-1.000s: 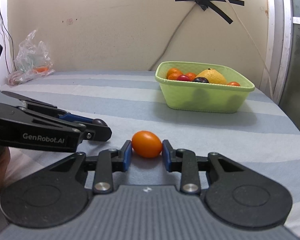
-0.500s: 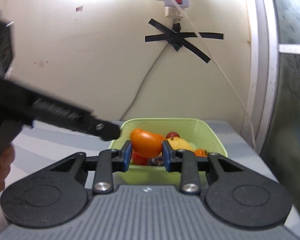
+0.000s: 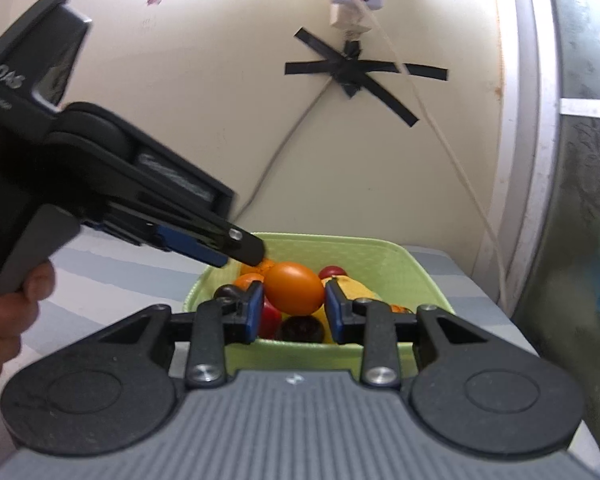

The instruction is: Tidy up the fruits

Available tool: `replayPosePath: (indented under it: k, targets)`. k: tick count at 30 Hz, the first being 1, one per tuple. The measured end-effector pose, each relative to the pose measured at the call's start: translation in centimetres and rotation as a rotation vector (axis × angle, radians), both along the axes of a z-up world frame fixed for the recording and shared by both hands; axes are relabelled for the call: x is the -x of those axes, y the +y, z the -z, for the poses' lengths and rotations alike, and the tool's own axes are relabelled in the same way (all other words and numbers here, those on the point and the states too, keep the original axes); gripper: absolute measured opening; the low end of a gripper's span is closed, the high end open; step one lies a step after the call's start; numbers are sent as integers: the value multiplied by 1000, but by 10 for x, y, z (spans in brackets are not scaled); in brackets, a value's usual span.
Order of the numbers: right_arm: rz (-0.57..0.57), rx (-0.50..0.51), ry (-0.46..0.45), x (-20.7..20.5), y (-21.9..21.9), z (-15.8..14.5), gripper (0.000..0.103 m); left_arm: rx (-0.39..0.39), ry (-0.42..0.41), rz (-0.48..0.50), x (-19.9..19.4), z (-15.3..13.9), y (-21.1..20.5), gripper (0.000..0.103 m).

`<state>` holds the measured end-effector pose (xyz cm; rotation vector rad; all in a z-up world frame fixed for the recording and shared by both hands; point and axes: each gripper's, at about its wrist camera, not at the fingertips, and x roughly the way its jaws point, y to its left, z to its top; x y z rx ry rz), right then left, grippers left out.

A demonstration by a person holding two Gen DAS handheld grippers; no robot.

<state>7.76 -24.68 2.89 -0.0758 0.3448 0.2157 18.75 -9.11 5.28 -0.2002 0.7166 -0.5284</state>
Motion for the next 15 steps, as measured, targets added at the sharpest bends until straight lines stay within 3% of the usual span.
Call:
replayPosePath:
  k: [6,8,9,10,11,15]
  targets:
    - [-25,2,-4,-1,9,-2,36,0,-38,-33,43,-9,15,37]
    - [-21,68,-14,-15,19,1,36,6,-33,-52,53,-11,19,37]
    - [-4,96,-15,-20,22,4,40,11,-30,-59,58,-12,23,37]
    - [4,102,-6,-22,22,5,54,14,-31,-64,64,-12,26,37]
    - [11,84,4,-21,20,5,58,11,-37,-70,71,-13,29,39]
    - [41,5,-17,14,3,0,59,-47,-77,-86,103,-12,33,40]
